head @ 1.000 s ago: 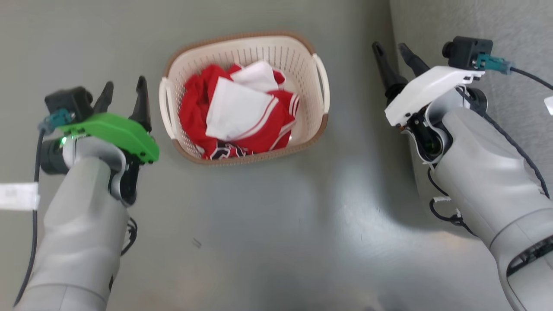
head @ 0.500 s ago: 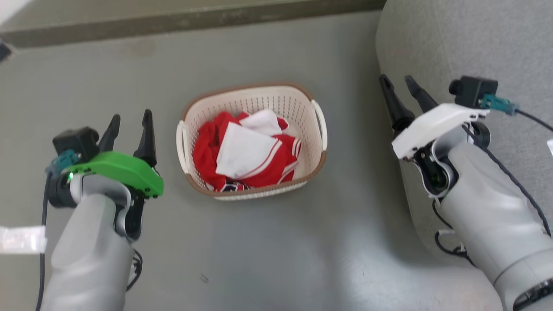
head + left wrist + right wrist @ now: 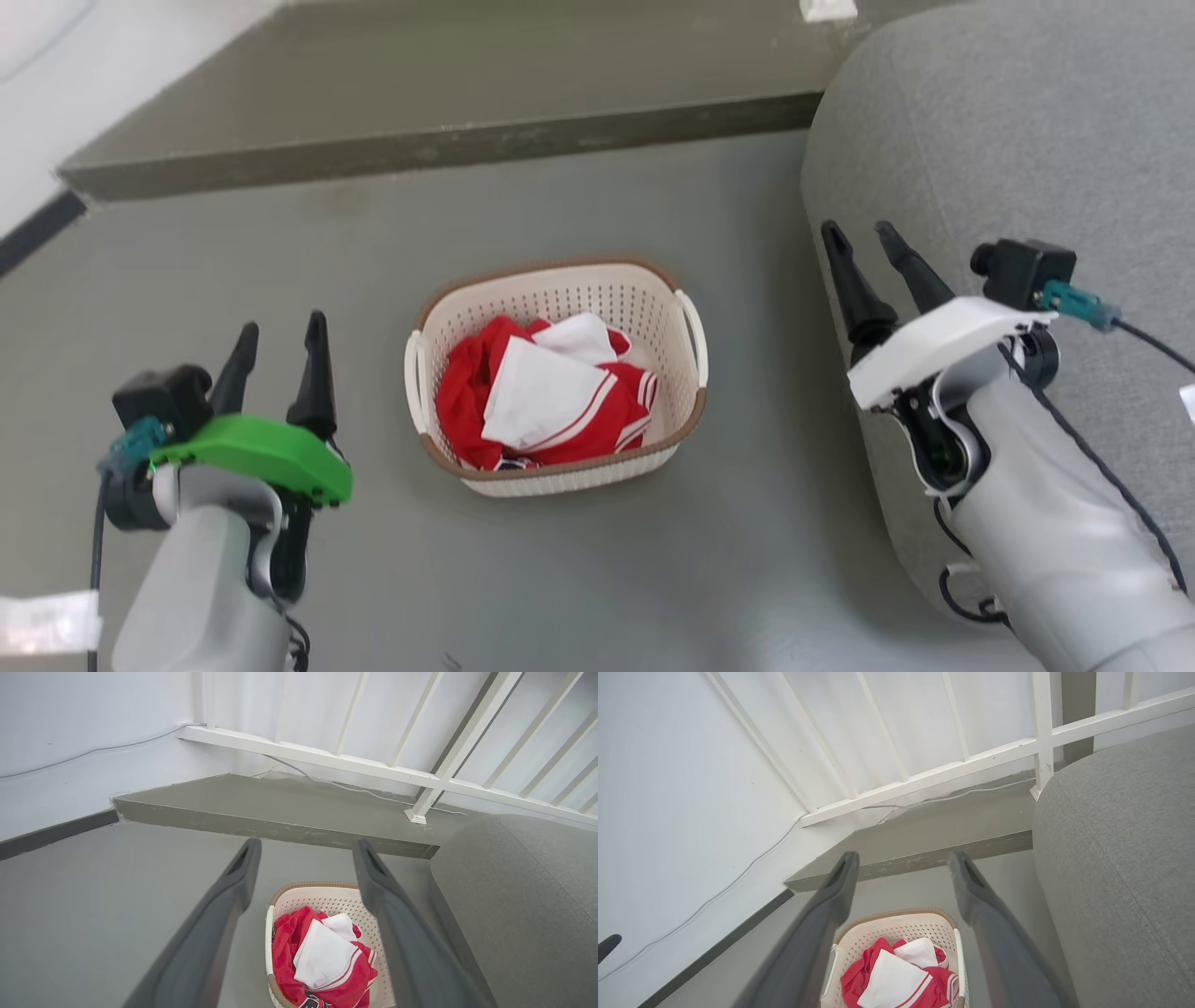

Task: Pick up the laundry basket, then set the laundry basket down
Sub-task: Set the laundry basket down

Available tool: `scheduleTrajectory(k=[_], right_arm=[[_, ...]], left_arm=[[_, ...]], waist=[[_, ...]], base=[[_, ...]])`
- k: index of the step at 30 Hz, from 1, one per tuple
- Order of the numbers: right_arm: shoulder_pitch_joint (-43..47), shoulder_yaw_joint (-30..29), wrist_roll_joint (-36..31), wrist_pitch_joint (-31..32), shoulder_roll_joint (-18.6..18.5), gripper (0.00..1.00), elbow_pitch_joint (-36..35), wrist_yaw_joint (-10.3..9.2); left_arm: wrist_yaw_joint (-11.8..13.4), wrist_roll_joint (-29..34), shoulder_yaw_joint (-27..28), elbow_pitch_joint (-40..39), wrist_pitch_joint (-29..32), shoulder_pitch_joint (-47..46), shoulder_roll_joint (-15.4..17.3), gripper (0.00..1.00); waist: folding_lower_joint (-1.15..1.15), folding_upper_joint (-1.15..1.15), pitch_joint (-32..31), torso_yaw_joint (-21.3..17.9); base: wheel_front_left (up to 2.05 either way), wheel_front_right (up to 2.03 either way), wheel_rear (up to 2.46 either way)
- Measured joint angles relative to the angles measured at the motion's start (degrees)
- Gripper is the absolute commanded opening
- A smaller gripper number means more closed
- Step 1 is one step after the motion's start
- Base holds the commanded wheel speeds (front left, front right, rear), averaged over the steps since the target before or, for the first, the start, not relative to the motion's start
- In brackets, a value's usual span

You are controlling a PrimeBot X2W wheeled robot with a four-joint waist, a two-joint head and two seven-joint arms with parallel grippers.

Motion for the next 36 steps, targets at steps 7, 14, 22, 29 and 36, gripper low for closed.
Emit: scheduleTrajectory(k=[7, 14, 22, 29, 36], right_arm=[[4.9, -1.5, -3.1, 0.0, 0.4, 1.0, -4.4, -0.51], [10.3, -4.6, -5.7, 0.0, 0.6, 1.0, -9.5, -1.43], [15.7, -5.1, -8.1, 0.0, 1.6, 1.0, -12.3, -1.43], [17.5, -5.9, -11.9, 0.0, 1.5, 1.0, -15.2, -2.03], [19.6, -6.7, -14.3, 0.0, 1.3, 1.0, -16.6, -2.79]], left_arm=[[-0.2, 1.7, 0.9, -4.2, 0.0, 4.0, -0.1, 1.0], [-0.4, 2.3, 2.2, -7.3, 0.0, 8.4, -1.0, 1.0], [-0.4, 2.5, 2.7, -10.4, 0.0, 12.2, -1.3, 1.0], [-0.4, 6.0, 3.0, -14.3, 0.0, 13.8, -1.3, 1.0], [-0.3, 9.6, 2.6, -15.8, 0.0, 16.2, -1.3, 1.0]], waist=[[0.0, 0.0, -2.3, 0.0], [0.0, 0.0, -4.2, 0.3], [0.0, 0.0, -5.6, 0.4], [0.0, 0.0, -6.1, 0.3], [0.0, 0.0, -6.7, 0.1]], base=[[0.0, 0.0, 0.0], [0.0, 0.0, 0.0], [0.0, 0.0, 0.0], [0.0, 0.0, 0.0], [0.0, 0.0, 0.0]])
